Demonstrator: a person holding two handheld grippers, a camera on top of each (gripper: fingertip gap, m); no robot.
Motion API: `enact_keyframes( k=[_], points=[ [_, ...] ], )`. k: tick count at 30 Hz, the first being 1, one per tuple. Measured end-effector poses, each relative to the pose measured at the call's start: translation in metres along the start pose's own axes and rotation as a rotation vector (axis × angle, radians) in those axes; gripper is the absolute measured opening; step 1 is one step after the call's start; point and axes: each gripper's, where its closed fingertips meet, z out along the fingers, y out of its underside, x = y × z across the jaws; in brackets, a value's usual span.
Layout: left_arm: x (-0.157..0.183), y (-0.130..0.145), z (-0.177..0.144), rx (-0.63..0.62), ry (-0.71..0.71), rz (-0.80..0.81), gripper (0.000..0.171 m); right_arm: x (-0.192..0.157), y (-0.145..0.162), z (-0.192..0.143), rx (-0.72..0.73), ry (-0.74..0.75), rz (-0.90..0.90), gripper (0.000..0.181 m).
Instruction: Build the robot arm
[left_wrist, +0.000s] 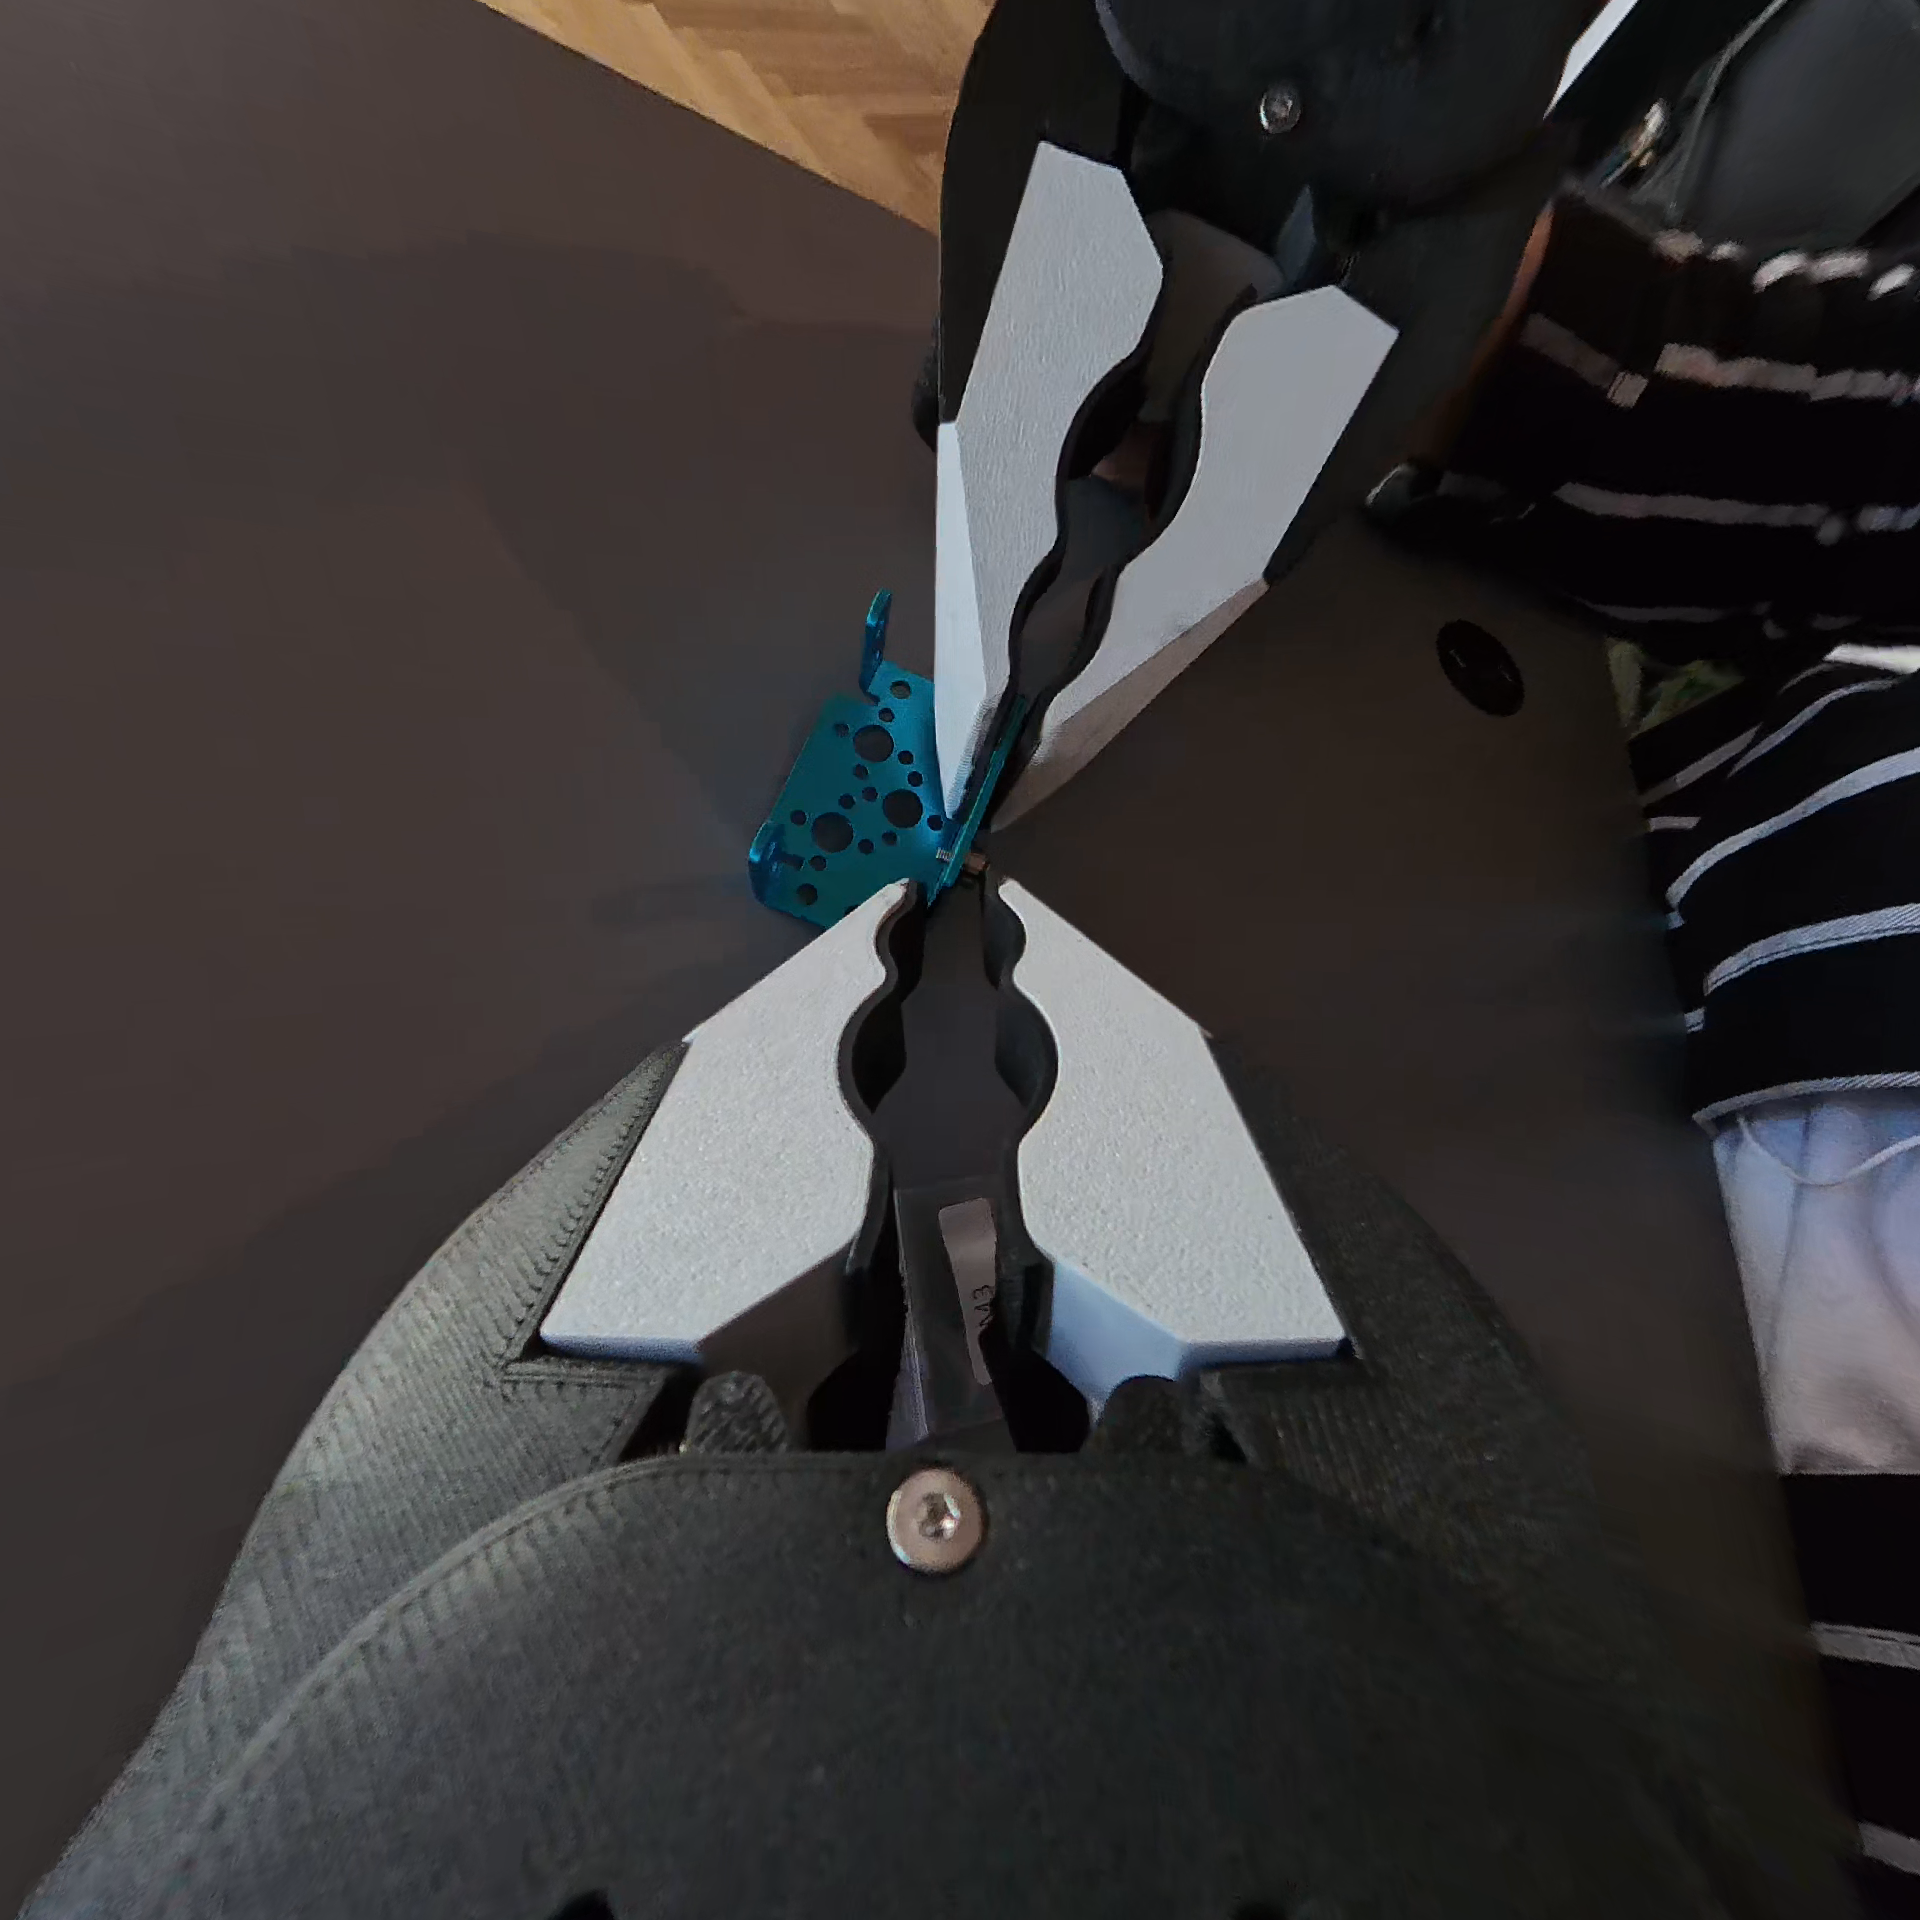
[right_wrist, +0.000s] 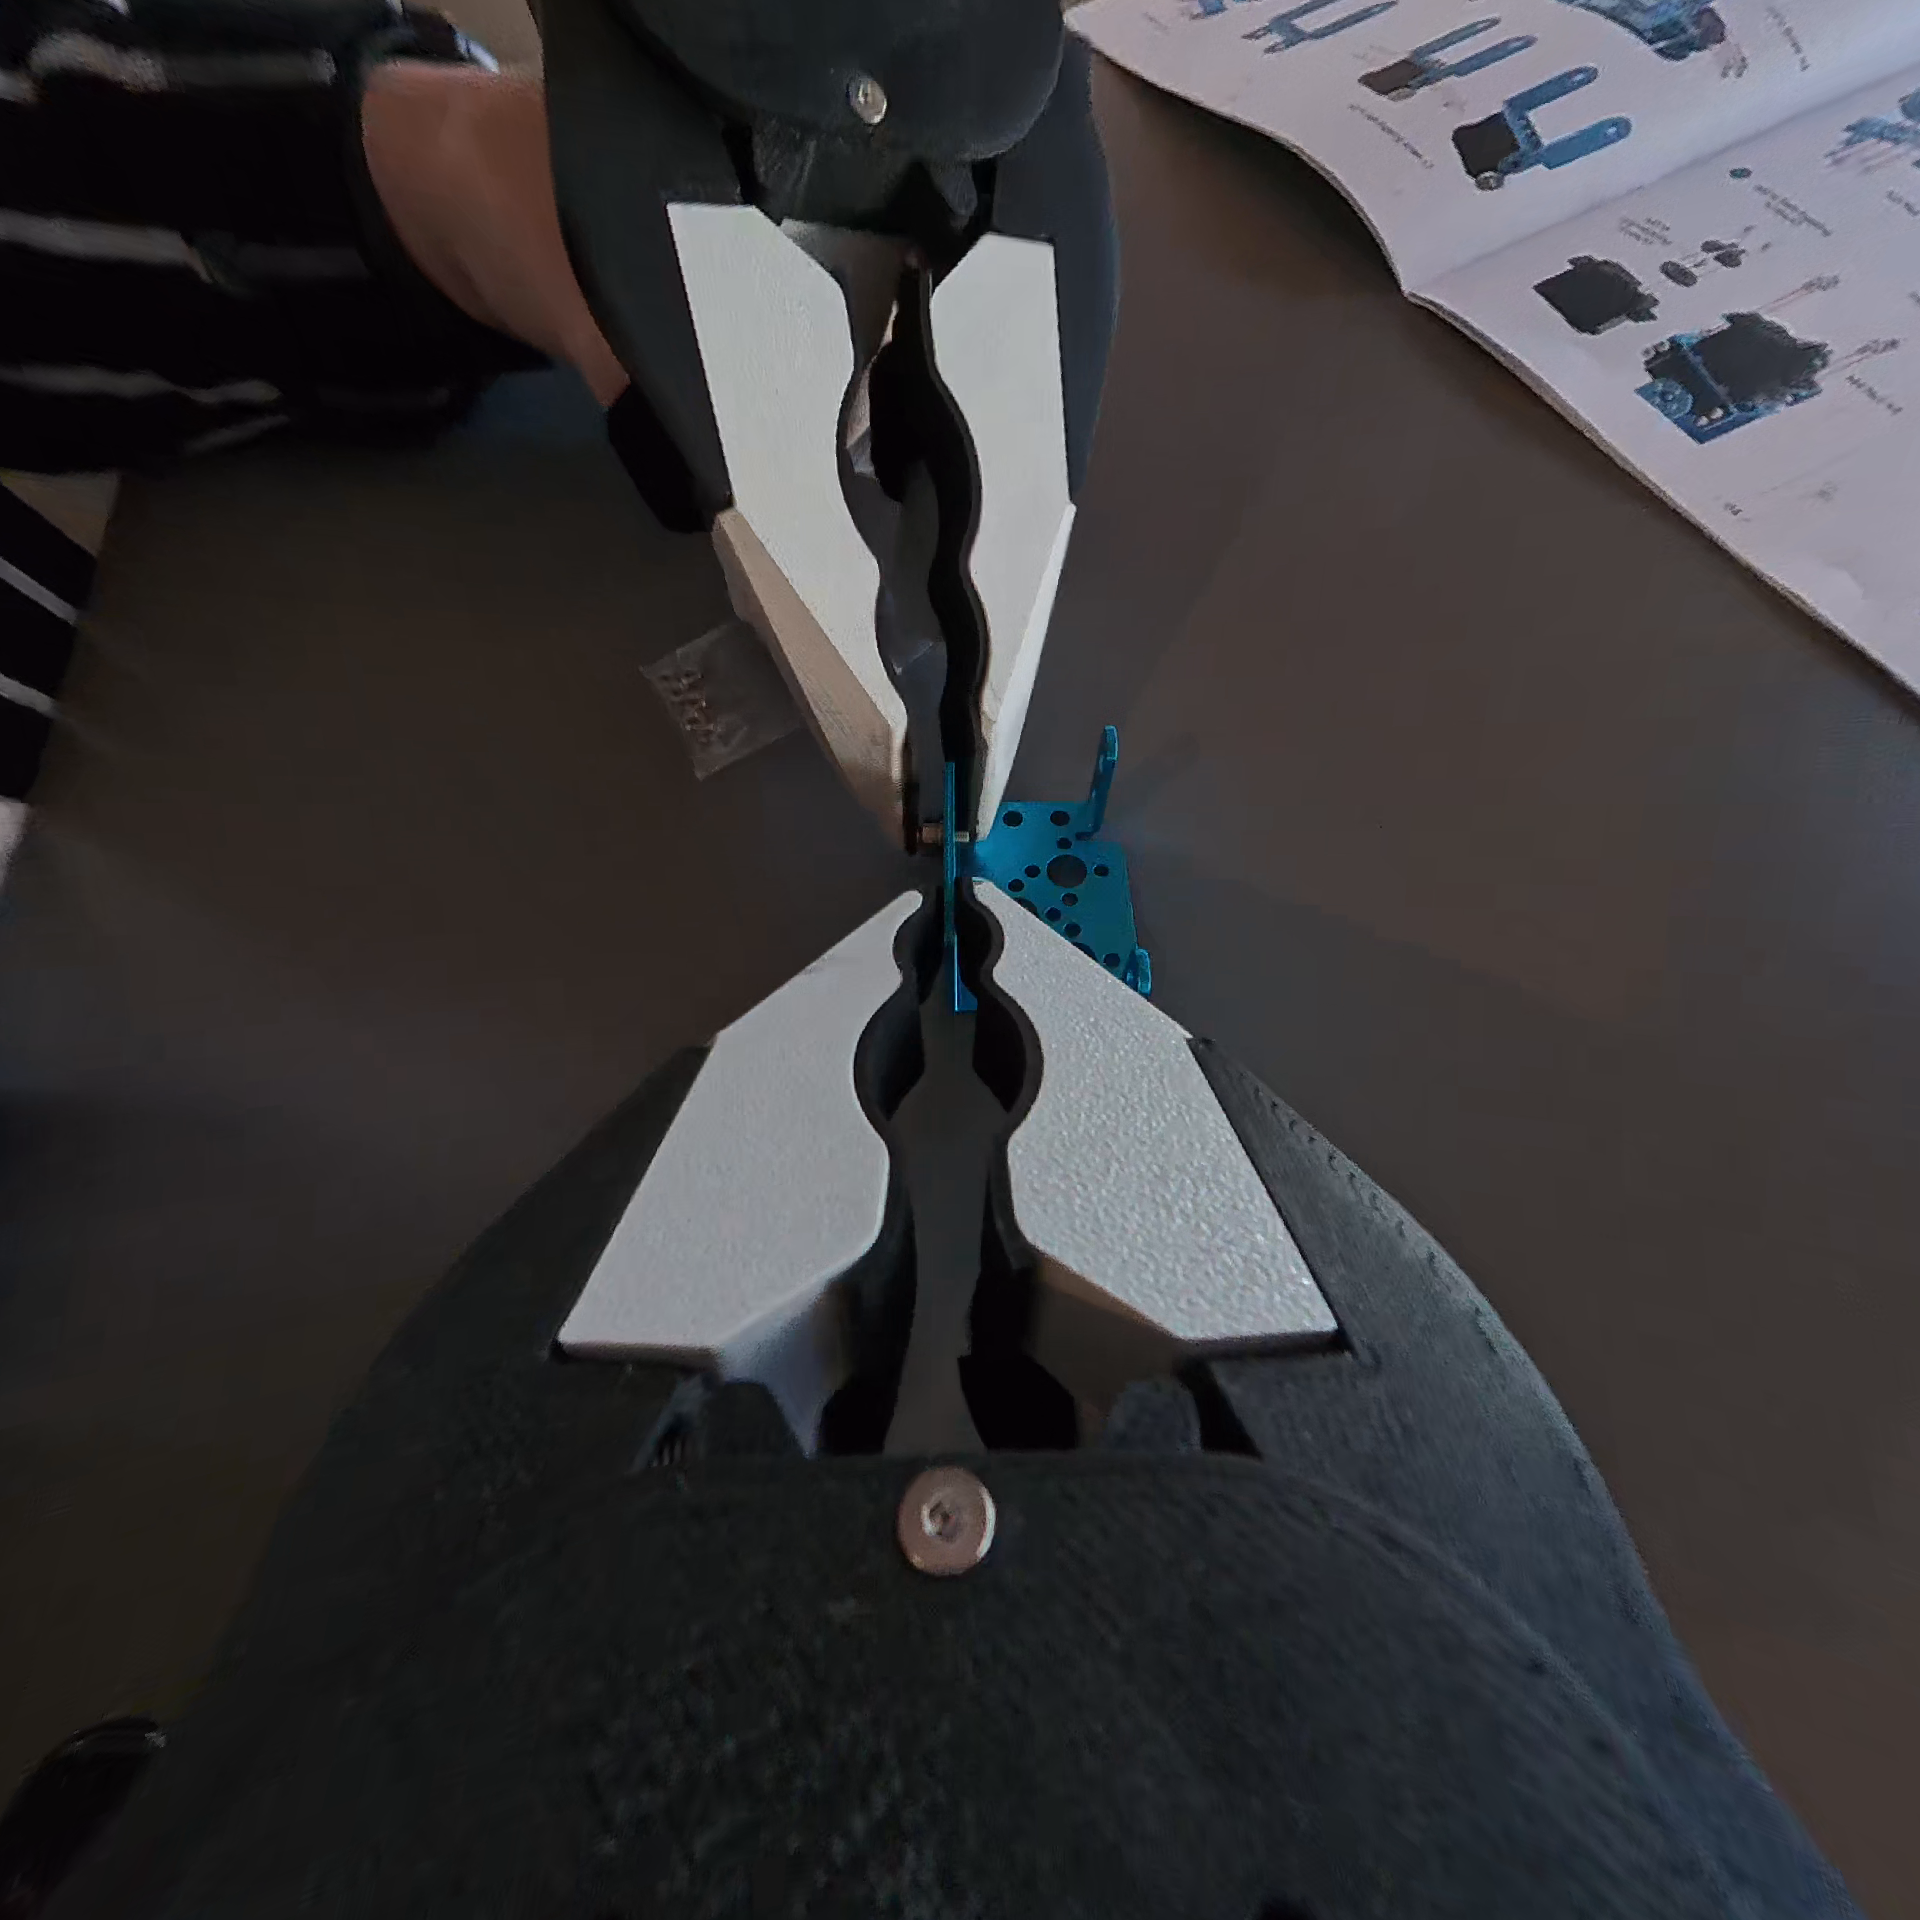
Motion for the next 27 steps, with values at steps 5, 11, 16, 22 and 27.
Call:
enact_keyframes(
  k=[5, 11, 16, 22, 27],
  points=[
    [-0.006, 0.004, 0.001, -0.053, -0.109, 0.124, 0.011, 0.003, 0.003, 0.004, -0.044, 0.091, -0.158, 0.002],
    [-0.009, 0.005, 0.001, -0.085, -0.181, 0.218, 0.013, 0.003, 0.002, 0.005, -0.108, 0.279, -0.520, 0.002],
    [-0.009, 0.006, 0.003, -0.132, -0.256, 0.312, 0.013, 0.003, 0.003, 0.003, -0.137, 0.369, -0.677, 0.002],
    [-0.010, 0.005, 0.006, -0.184, -0.332, 0.415, 0.013, 0.003, 0.005, 0.001, -0.164, 0.431, -0.827, 0.002],
    [-0.004, 0.004, 0.011, -0.228, -0.357, 0.470, 0.012, -0.002, 0.009, -0.004, -0.155, 0.470, -0.907, 0.002]
  ],
)
